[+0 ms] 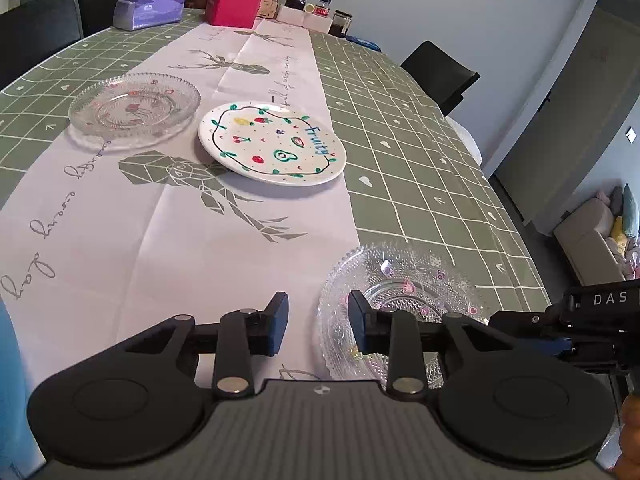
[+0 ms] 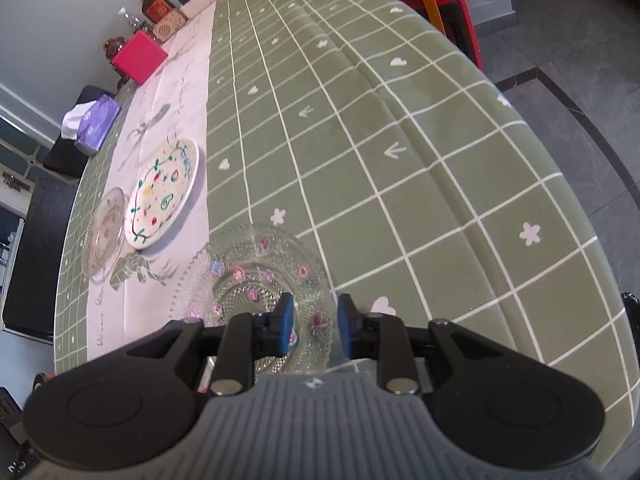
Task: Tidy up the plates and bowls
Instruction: 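Lower the glass plate onto the table and open both grippers, then grasp the second clear glass plate rim with the left gripper while the right gripper grasps it too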
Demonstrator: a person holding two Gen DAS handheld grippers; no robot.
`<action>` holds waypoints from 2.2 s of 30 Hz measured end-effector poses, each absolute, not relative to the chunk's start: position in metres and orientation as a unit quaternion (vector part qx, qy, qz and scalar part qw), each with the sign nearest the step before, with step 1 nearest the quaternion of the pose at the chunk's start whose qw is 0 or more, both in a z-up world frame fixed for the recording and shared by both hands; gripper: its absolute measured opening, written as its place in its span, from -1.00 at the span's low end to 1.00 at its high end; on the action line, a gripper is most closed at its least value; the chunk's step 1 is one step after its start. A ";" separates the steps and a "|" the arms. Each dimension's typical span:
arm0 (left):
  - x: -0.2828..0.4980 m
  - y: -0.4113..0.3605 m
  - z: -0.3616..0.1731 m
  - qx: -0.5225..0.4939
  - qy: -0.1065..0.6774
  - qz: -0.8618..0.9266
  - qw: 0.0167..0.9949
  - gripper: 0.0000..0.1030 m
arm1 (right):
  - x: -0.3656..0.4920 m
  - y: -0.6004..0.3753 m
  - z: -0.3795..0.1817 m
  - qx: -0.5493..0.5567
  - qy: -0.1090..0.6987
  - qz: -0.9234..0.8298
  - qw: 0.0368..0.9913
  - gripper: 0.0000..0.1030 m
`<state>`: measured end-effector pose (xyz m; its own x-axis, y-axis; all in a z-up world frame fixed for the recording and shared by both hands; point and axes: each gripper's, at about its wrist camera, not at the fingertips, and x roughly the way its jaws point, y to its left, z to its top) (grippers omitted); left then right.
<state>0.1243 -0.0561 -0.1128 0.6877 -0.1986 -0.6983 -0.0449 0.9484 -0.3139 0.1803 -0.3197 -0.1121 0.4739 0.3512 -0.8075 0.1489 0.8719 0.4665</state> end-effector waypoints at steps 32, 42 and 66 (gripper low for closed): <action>0.169 0.086 0.021 0.029 0.505 -0.123 0.854 0.01 | 0.206 -0.180 -0.047 0.071 0.448 0.207 0.867 -0.08; 0.227 0.152 -0.001 0.129 0.437 -0.106 0.884 0.01 | 0.265 -0.106 -0.061 0.096 0.503 0.232 0.827 -0.11; 0.323 0.224 -0.113 -0.099 0.489 -0.110 0.860 -0.41 | 0.346 -0.051 -0.114 0.162 0.555 0.208 0.789 -0.40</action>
